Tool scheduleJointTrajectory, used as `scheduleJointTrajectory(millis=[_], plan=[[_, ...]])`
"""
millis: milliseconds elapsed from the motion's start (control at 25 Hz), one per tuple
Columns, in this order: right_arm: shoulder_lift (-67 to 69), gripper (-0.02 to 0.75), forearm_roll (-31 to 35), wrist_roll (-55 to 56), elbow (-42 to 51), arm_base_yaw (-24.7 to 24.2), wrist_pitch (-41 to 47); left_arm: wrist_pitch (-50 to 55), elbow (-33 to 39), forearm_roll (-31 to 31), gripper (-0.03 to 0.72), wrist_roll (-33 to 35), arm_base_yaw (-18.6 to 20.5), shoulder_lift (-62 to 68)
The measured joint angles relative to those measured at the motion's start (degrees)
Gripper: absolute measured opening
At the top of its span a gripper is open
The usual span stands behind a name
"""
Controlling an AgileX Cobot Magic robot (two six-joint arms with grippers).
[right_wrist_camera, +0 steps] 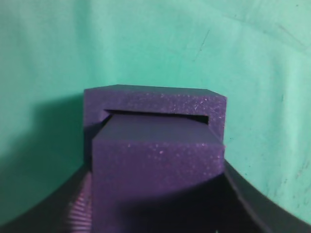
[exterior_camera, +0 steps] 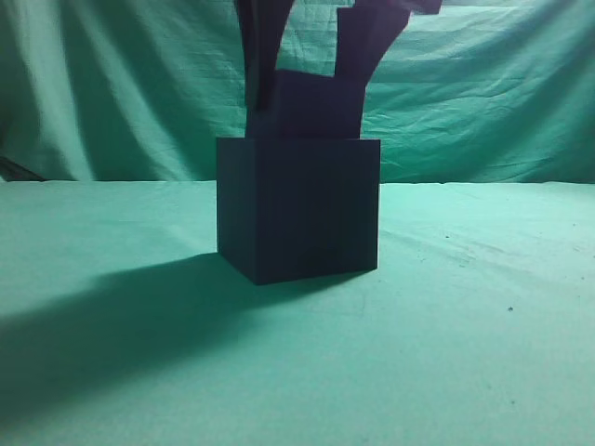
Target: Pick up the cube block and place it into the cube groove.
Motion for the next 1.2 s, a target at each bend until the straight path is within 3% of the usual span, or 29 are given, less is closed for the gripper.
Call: scheduleJointTrajectory(millis=[360, 480, 680, 880, 920, 1040, 1200], plan=[[0.5, 0.428, 0.0, -4.3, 0.0, 0.0, 0.0, 0.0, 0.0, 0.0, 0.0, 0.0, 0.0, 0.0], [0.5, 0.624, -0.12, -4.79, -0.12, 0.0, 0.19, 0.0, 0.0, 0.0, 0.0, 0.0, 0.0, 0.0], [0.61, 0.645, -1.83, -4.89, -5.89, 0.0, 5.98, 0.0, 0.0, 0.0, 0.0, 0.0, 0.0, 0.0], [-0.91, 0.173, -4.1, -4.77, -14.03, 0.0, 8.93, 0.0, 0.0, 0.0, 0.0, 0.0, 0.0, 0.0], [-2.2, 0.111, -4.1, -4.77, -14.48, 0.0, 9.18, 0.0, 0.0, 0.0, 0.0, 0.0, 0.0, 0.0], [-7.12, 0.0, -4.24, -4.39, -14.5, 0.0, 9.96, 0.0, 0.0, 0.0, 0.0, 0.0, 0.0, 0.0], [-15.18, 0.0, -4.24, -2.42, -12.61, 0.0, 10.15, 0.0, 0.0, 0.0, 0.0, 0.0, 0.0, 0.0]])
